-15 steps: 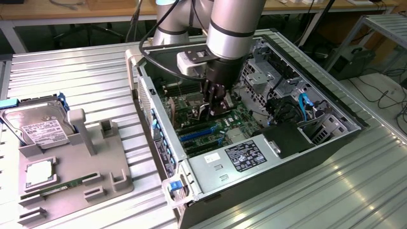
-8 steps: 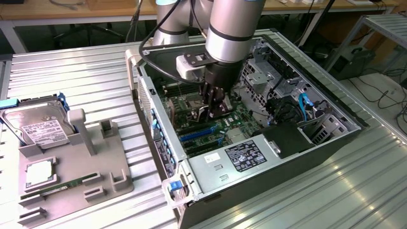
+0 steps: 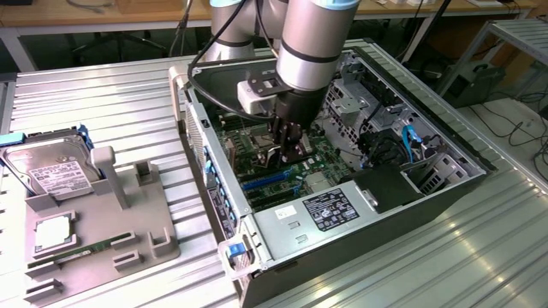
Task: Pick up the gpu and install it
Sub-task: 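Insert the gpu into the slot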
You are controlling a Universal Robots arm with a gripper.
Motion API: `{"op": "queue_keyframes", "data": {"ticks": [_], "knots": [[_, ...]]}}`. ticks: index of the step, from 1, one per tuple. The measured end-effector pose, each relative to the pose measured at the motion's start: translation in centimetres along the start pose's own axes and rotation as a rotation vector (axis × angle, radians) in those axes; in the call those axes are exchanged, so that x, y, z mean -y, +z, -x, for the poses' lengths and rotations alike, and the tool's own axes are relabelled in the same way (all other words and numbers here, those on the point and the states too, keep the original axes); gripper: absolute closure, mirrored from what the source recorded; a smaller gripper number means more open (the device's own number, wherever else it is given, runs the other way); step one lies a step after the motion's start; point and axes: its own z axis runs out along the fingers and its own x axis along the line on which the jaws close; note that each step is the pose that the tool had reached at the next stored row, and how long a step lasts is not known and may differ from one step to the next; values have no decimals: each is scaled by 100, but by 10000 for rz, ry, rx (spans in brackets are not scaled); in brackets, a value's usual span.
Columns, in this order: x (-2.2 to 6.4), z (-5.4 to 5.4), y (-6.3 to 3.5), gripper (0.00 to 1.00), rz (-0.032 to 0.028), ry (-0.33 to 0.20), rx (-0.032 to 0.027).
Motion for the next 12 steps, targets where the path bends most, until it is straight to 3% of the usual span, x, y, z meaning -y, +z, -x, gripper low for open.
{"op": "queue_keyframes", "data": {"ticks": [12], "knots": [[-2,-2,5,73,-7,0,18]]}}
